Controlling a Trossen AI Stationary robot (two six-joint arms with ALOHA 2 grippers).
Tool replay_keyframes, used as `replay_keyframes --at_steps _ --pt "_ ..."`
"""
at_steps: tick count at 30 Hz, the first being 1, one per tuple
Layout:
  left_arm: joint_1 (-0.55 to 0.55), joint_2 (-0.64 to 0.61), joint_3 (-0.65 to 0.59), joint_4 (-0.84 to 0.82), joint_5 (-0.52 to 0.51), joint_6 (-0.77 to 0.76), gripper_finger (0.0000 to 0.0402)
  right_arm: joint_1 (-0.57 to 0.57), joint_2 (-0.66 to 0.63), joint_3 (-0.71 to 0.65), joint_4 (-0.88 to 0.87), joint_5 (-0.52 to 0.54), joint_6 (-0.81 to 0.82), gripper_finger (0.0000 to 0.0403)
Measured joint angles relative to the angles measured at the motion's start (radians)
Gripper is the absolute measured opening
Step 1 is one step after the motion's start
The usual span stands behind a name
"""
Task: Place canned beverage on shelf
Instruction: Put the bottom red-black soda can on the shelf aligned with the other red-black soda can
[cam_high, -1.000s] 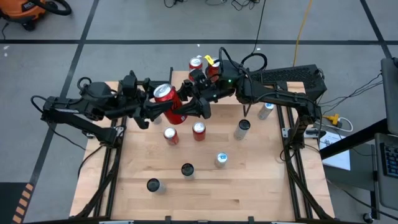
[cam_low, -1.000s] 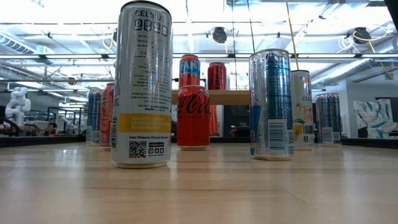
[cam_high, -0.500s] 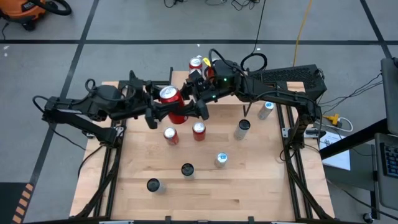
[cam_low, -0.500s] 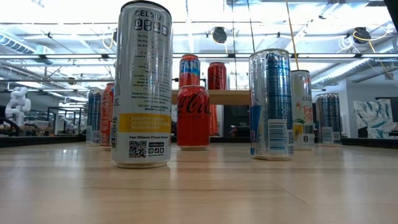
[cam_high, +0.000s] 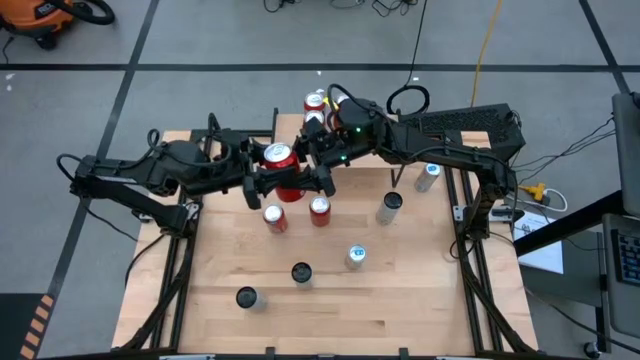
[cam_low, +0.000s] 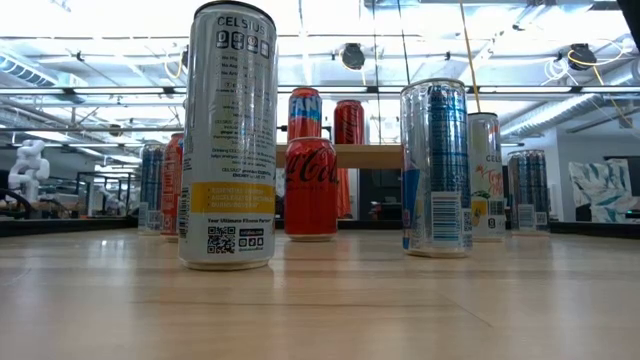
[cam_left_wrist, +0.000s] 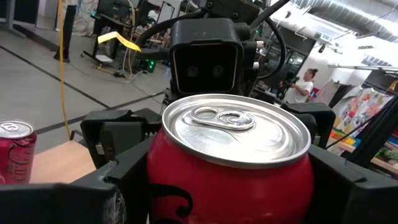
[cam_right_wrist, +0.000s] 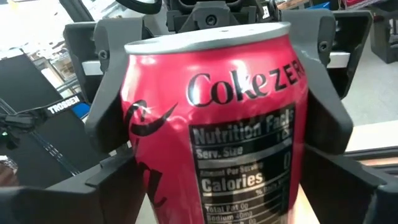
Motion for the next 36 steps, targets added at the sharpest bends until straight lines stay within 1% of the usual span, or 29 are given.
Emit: replay_keyframes --at_steps 3,7,10,21,25,31,33,36 --pt "0.000 0.000 0.000 -0.010 -0.008 0.003 0.0293 0.001 0.000 0.000 -0.023 0.022 0.000 0.0331" --pt "0.000 0.000 0.000 -0.031 -0.016 -0.001 0.0293 0.001 0.000 0.000 -0.038 0.016 -0.007 0.0294" --pt "0.000 0.000 0.000 -0.048 -0.017 -0.003 0.0293 0.001 0.000 0.000 -0.046 0.015 -0.016 0.0277" --pt "0.012 -0.001 0.000 -0.052 -0.018 0.002 0.0295 0.000 0.000 0.000 -0.048 0.016 -0.045 0.0279" --pt "0.011 -0.001 0.000 -0.052 -0.018 0.000 0.0315 -0.001 0.001 0.000 -0.048 0.014 -0.049 0.0278" --pt "0.012 -0.002 0.000 -0.036 -0.035 -0.004 0.0359 -0.004 0.004 -0.001 -0.062 0.017 -0.050 0.0278" --pt "0.012 -0.002 0.002 -0.015 -0.035 -0.002 0.0372 -0.008 0.004 -0.001 -0.070 -0.007 -0.046 0.0278" --pt "0.012 -0.007 0.002 -0.007 -0.046 -0.002 0.0382 -0.015 0.001 -0.001 -0.095 -0.014 -0.034 0.0278"
